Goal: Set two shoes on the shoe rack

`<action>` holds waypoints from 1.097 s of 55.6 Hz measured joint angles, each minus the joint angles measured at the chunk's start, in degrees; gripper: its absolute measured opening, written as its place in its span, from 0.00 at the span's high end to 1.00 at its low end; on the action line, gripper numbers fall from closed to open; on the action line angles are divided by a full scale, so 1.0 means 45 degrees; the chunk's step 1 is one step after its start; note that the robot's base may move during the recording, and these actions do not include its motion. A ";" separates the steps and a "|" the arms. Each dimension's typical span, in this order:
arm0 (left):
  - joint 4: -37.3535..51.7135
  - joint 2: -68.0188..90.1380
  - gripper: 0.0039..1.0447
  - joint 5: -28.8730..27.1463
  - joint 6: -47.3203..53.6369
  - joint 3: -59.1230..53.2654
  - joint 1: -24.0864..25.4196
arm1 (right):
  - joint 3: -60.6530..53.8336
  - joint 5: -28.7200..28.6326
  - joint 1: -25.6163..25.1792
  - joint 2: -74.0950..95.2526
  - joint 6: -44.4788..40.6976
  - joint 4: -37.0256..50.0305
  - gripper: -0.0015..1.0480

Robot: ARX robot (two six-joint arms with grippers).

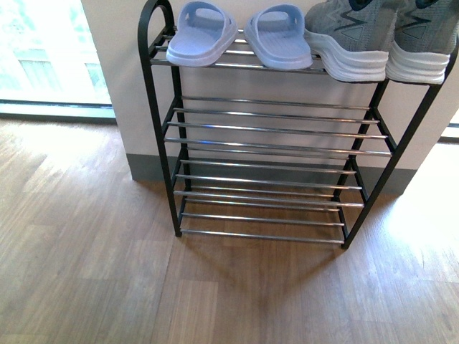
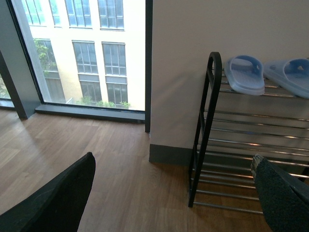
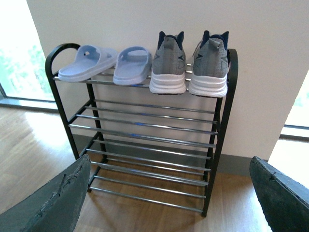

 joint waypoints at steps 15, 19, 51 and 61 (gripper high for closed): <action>0.0000 0.0000 0.09 0.0010 0.0005 0.0000 0.0000 | 0.0000 0.0010 0.0000 0.0000 0.0005 0.0000 0.09; 0.0000 0.0000 0.09 0.0000 0.0000 0.0000 0.0000 | 0.0000 0.0000 0.0000 0.0000 0.0000 0.0005 0.09; 0.0000 0.0000 0.09 0.0005 0.0000 0.0000 0.0000 | 0.0000 0.0000 0.0000 0.0000 0.0000 0.0005 0.09; 0.0000 0.0000 0.09 0.0005 0.0000 0.0000 0.0000 | 0.0000 -0.0005 0.0000 -0.0005 0.0000 0.0005 0.09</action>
